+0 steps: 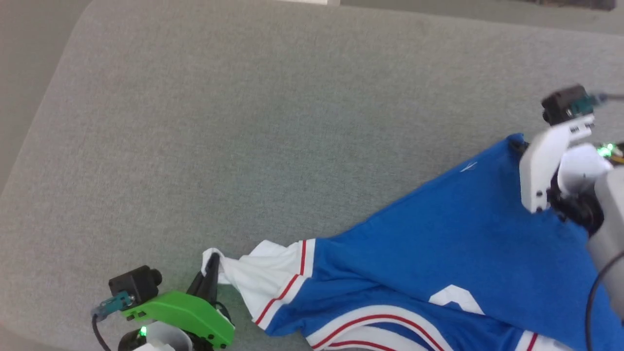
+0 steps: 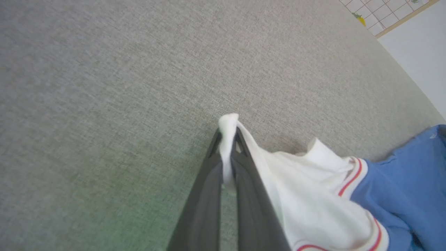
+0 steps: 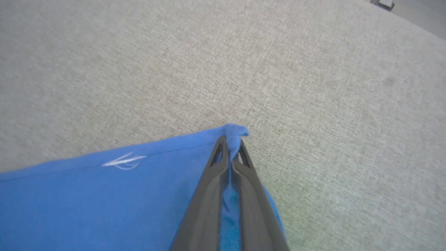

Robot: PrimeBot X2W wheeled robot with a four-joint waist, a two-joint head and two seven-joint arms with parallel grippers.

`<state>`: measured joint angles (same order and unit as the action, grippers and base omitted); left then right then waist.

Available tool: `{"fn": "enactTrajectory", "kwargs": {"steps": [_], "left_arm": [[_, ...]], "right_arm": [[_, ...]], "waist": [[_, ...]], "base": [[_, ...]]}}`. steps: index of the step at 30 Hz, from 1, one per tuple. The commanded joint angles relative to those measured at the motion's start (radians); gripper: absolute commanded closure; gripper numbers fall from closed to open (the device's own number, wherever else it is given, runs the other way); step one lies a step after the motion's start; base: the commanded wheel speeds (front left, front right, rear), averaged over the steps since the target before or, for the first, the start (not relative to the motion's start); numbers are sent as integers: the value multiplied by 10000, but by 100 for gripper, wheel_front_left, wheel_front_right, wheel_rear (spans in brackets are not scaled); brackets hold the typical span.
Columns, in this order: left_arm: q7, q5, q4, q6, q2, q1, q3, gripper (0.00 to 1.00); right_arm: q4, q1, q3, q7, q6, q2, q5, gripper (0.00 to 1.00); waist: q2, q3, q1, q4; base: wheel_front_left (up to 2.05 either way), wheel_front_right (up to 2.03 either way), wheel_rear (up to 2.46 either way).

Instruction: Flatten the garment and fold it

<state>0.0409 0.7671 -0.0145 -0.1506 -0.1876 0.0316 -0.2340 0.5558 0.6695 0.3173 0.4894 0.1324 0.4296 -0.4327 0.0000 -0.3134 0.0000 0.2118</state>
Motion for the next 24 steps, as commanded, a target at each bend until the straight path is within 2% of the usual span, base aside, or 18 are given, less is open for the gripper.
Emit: {"fn": "enactTrajectory", "kwargs": {"steps": [1, 7, 13, 19, 24], "left_arm": [[-59, 21, 0, 6, -113, 61, 91, 100], [5, 45, 231, -149, -405, 528, 292, 100], [-23, -46, 683, -266, -691, 783, 462, 100], [-21, 275, 1370, 21, -852, 344, 746, 100], [605, 594, 1814, 273, -1285, -763, 938, 100]], "right_arm": [[-209, -429, -238, -616, -17, -96, 61, 100], [-1265, -2233, -1389, -3099, -17, -504, 451, 100], [-2629, -4099, -2522, -4581, -17, -1203, 856, 100], [-4022, -5401, -3331, -4726, -17, -1857, 1243, 100], [-5296, -5542, -3581, -3832, -17, -1742, 1518, 100]], "waist": [[0, 502, 0, -304], [0, 1376, 0, -835], [0, 1865, 0, -1405], [0, 2215, 0, -1891], [0, 2271, 0, -2187]], "base": [[0, 0, 0], [0, 0, 0], [0, 0, 0], [0, 0, 0], [0, 0, 0]]}}
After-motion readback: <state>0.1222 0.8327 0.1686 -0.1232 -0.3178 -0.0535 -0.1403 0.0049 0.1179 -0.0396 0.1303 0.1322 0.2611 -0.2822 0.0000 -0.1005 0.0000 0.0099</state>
